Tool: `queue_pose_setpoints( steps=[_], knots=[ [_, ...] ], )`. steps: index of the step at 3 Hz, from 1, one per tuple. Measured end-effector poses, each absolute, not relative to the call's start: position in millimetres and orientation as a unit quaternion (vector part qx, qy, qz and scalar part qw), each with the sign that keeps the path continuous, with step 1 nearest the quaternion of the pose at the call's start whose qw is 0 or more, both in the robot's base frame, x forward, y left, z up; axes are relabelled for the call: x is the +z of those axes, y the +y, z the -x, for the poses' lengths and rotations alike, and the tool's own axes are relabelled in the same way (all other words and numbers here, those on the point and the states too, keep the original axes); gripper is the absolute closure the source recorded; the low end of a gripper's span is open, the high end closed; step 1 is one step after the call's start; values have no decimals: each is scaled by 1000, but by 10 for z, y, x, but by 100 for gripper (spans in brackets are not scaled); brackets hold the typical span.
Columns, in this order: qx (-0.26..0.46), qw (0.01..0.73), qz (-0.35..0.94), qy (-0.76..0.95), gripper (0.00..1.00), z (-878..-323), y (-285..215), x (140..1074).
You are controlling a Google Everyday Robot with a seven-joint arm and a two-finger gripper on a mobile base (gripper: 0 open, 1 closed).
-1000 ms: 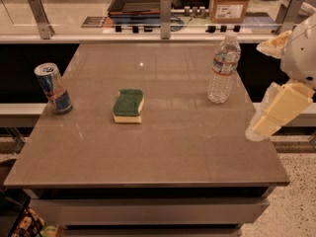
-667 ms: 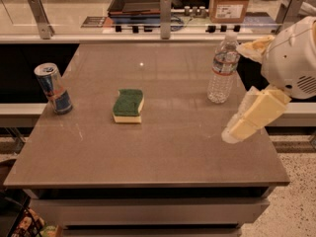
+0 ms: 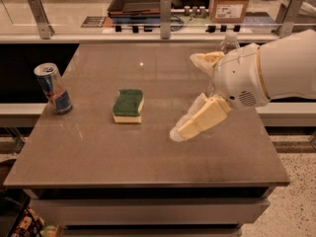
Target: Knock redbull can over
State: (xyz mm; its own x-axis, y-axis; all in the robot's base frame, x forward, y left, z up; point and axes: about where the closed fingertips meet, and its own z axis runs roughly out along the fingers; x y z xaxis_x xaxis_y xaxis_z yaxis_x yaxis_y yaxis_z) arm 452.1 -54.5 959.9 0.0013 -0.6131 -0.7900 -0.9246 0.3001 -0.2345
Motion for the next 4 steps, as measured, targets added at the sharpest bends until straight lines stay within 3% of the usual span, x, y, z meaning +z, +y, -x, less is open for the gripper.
queue_pose_setpoints(
  steps=[2,3,4],
  knots=[
    [266,491,503,659,0,-4679,120,9546],
    [276,523,463,660,0,-4746,463,9635],
    [276,523,464,660,0,-4745,469,9640]
  ],
)
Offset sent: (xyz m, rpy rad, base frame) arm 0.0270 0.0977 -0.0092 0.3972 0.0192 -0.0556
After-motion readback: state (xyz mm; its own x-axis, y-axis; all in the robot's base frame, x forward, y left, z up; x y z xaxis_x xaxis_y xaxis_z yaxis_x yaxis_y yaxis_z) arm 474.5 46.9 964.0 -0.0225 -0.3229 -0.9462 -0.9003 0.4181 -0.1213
